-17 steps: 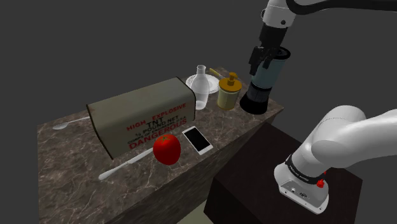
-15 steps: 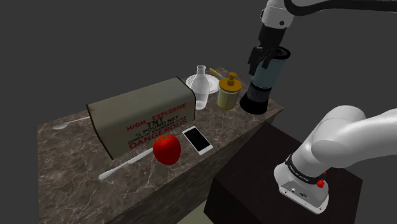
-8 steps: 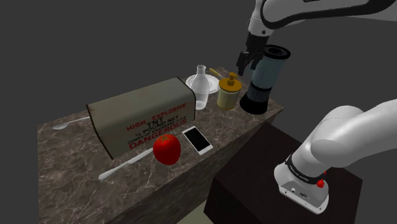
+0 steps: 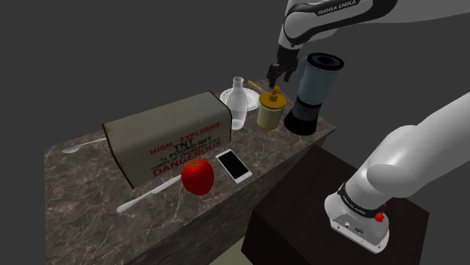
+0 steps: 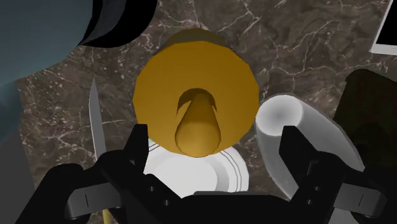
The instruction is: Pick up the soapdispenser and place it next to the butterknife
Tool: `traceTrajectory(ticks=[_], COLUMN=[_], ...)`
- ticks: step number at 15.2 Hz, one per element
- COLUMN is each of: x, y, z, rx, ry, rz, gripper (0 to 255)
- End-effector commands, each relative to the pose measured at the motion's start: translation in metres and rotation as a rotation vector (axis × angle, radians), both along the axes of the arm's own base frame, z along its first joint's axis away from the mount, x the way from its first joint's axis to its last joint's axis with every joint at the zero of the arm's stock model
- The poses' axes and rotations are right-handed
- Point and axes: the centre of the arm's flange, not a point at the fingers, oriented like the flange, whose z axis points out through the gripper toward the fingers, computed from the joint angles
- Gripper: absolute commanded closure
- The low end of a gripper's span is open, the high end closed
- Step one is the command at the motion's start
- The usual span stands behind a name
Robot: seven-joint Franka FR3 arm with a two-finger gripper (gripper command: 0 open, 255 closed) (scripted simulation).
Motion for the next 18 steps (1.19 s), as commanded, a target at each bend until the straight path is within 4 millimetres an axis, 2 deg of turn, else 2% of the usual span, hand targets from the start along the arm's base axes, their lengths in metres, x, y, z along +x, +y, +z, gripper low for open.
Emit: traceTrajectory(ticks=[1, 9, 16, 17, 18], x=[0.016, 0.018, 0.018, 0.018, 0.018], y=[-0.011, -0.011, -0.011, -0.011, -0.011], z=[-0.012, -0.052, -0.052, -0.052, -0.052], rx=[-0.006, -0.006, -0.006, -0.006, -0.006], ry=[-0.007, -0.007, -0.007, -0.007, -0.007], rz=[-0.007, -0.007, -0.007, -0.007, -0.007], gripper=[0, 0, 0, 255, 255])
